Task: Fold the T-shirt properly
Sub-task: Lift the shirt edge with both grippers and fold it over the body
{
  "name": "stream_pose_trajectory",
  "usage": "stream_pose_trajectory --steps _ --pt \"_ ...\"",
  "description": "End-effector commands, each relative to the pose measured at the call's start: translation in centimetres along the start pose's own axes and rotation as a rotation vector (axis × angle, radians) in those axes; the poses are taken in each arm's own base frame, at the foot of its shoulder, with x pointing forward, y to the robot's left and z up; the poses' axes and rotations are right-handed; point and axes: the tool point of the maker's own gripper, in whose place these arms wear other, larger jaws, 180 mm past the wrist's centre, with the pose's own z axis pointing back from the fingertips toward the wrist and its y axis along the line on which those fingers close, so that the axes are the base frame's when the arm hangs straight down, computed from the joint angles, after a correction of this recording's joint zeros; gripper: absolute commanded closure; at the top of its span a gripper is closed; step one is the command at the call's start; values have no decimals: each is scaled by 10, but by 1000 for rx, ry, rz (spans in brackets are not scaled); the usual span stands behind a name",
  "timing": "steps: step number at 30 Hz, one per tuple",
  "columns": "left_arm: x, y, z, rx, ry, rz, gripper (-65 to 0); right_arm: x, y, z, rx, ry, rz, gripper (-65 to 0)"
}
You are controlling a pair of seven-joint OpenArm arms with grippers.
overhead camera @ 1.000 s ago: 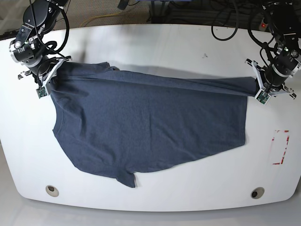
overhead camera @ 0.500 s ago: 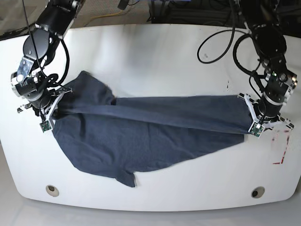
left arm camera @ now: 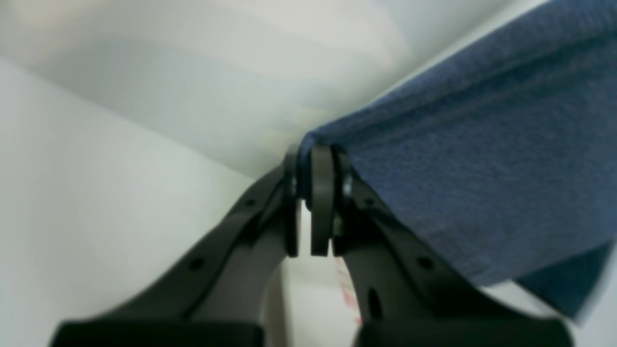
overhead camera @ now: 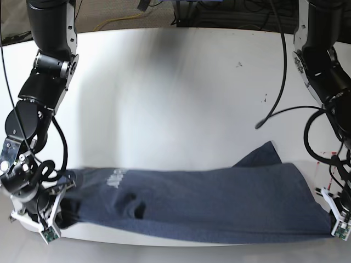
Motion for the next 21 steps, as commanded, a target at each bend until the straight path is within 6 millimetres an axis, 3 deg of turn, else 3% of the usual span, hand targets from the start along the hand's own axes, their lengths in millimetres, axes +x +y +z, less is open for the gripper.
stream_pose_trajectory --steps 1,4,8,11,14,18,21 --pt "24 44 5 101 -33 -27 0 28 -37 16 -106 -23 41 0" --pt "43 67 11 147 -63 -63 -4 56 -48 25 -135 -67 72 0" --pt "88 112 27 239 -139 -111 -4 89 -68 45 -191 -104 86 0" --pt "120 136 36 265 -202 -121 -4 101 -78 59 -228 -134 90 0" --pt "142 148 40 243 -248 -138 -4 108 -83 77 -280 -161 118 0" --pt "147 145 42 206 -268 -163 -4 88 -68 76 -277 -131 140 0" --pt "134 134 44 198 -251 -188 -4 66 -54 73 -264 -103 145 0"
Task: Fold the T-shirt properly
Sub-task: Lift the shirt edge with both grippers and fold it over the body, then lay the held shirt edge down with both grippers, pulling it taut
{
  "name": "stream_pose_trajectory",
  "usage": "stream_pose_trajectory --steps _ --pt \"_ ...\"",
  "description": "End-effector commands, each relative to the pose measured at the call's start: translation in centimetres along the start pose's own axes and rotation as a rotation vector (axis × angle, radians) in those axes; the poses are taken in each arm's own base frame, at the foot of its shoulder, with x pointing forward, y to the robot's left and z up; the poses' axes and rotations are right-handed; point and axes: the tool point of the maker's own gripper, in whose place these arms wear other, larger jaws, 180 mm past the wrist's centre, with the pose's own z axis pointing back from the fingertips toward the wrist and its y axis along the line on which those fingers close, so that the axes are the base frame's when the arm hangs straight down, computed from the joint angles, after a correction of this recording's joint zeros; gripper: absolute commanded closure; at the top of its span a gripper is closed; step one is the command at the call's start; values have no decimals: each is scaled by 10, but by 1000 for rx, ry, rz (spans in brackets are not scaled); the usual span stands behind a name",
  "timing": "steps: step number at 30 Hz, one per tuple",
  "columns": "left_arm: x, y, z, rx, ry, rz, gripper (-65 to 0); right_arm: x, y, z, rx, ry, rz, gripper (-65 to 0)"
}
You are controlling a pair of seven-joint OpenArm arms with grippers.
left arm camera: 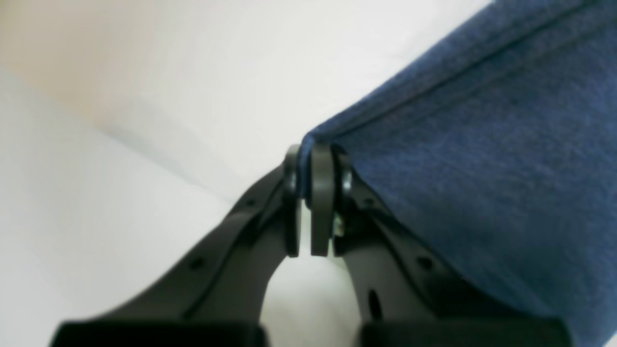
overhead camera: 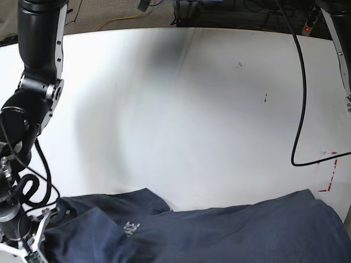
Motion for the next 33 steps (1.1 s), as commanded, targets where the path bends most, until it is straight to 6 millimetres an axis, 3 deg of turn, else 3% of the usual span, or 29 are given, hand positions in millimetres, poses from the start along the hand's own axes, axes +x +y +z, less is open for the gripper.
stream_pose_trajectory --steps 1,9,14,21,28,33 --pt "-8 18 15 74 30 -24 -4 -13 -11 10 -60 37 4 0" --pt "-75 -46 50 1 191 -31 -4 -90 36 18 16 186 -28 0" --pt "-111 -108 81 -89 272 -2 -4 -141 62 27 69 300 -55 0" --pt "-177 -205 137 -269 473 109 -4 -189 96 41 134 408 -113 0" --pt "-225 -254 197 -360 648 196 -4 -225 126 59 185 495 -172 0" --pt "-250 -264 235 -390 742 207 -4 -250 152 75 234 563 -203 0"
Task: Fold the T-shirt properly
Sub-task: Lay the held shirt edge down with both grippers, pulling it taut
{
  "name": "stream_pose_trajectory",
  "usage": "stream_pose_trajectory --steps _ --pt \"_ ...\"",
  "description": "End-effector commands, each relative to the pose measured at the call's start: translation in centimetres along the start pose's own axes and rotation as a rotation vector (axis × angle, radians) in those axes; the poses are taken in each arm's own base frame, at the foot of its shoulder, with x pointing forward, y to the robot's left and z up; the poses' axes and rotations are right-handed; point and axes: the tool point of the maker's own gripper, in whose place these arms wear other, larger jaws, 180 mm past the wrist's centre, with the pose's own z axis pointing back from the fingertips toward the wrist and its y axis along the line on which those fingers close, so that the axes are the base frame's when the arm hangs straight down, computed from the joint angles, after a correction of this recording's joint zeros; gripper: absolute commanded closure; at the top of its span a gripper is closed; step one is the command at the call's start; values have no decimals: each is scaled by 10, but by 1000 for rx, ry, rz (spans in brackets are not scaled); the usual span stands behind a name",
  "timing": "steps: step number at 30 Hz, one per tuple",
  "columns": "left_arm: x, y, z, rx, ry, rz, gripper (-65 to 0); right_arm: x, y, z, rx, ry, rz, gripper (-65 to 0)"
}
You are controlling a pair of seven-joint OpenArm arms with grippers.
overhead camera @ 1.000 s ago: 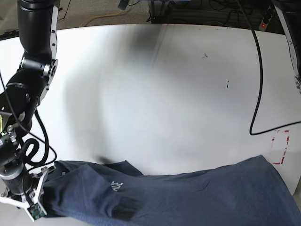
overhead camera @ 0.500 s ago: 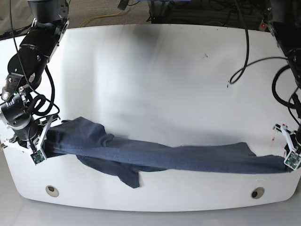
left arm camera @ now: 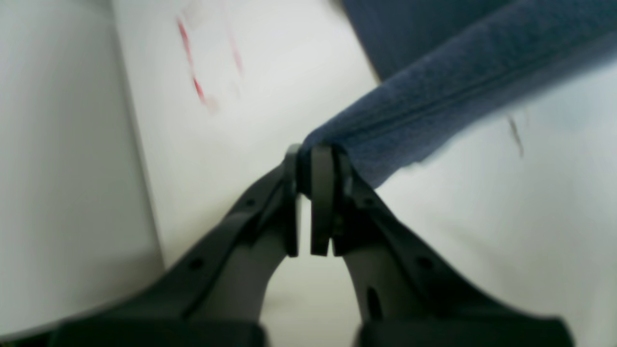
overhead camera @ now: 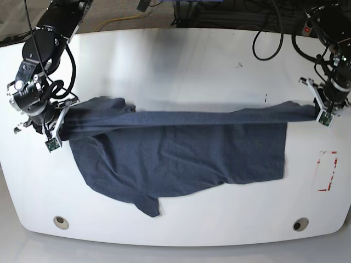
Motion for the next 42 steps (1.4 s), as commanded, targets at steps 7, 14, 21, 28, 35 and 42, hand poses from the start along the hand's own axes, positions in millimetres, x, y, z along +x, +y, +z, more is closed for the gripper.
stream_pose_trajectory --steps 7,14,21,28,35,42 --pt "-46 -7 16 22 77 16 -4 -59 22 1 11 144 -85 0" --pt "-69 -7 23 27 124 48 -4 -98 49 4 69 236 -101 0" --pt "-71 1 24 40 134 33 -4 -131 60 14 114 284 -151 0" --pt "-74 -5 25 27 143 31 -4 -125 81 18 226 205 -206 0" --pt "-30 -3 7 39 27 59 -4 -84 83 14 290 57 -243 0" --pt "-13 2 -16 23 -10 96 -4 -62 74 7 282 3 -257 0"
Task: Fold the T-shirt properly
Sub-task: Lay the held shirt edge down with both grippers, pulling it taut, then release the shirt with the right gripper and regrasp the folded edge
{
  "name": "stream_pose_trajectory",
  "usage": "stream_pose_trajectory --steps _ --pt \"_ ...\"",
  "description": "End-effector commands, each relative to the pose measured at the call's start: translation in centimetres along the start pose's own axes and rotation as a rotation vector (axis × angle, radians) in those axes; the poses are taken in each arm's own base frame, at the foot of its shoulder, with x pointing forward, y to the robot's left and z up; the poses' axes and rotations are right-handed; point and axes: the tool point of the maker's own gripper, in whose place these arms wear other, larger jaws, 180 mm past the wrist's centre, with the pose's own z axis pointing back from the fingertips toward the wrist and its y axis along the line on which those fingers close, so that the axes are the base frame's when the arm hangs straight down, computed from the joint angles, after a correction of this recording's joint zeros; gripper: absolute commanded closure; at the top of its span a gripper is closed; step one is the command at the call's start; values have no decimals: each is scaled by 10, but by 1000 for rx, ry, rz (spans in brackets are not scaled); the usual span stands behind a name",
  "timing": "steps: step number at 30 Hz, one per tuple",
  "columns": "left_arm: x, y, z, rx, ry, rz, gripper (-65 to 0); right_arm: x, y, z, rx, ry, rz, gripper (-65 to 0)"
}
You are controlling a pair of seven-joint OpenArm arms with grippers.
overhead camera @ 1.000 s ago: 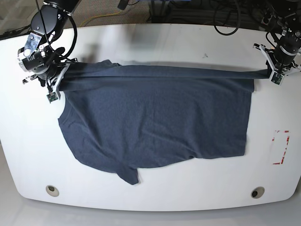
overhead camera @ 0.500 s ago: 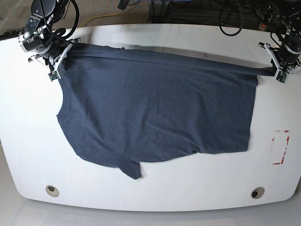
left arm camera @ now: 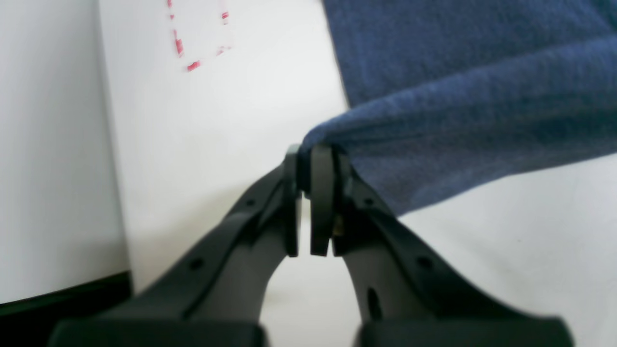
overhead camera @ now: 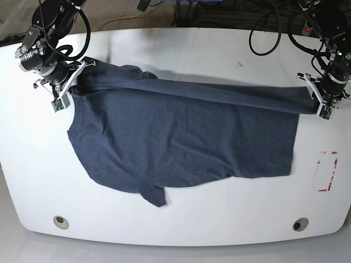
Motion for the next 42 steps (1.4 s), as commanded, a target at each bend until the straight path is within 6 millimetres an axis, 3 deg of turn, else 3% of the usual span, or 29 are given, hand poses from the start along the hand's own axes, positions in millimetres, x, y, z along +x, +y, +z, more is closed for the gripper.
stream_pose_trajectory --steps 1,8,16,18,23,24,25,30,32,37,42 --pt "1 12 -8 18 1 21 -4 11 -8 0 -13 -29 1 0" --pt "-2 27 -41 25 41 91 -4 24 -15 -19 25 -46 -55 0" --pt "9 8 -73 -71 53 77 -6 43 -21 -41 75 -66 -117 -14" --pt "11 4 -80 -92 57 82 -10 47 -22 -48 92 -76 -136 -117" --pt "10 4 -88 -105 67 108 -11 53 -32 -47 91 -91 -142 -501" --pt "10 4 -89 -106 68 109 -11 56 -33 -41 86 -105 -133 -558" --pt "10 4 -89 -107 70 110 -11 58 -33 -37 84 -112 -125 -575" --pt "1 5 -91 -114 94 113 -6 47 -27 -9 84 -153 -125 -582" --pt "1 5 -92 -115 87 115 -6 34 -19 -4 114 -139 -135 -583" --pt "5 4 -92 -116 56 117 -6 2 9 -2 228 -110 -181 -583" --pt "5 5 -91 -113 54 115 -6 -12 28 -7 268 -101 -227 -583"
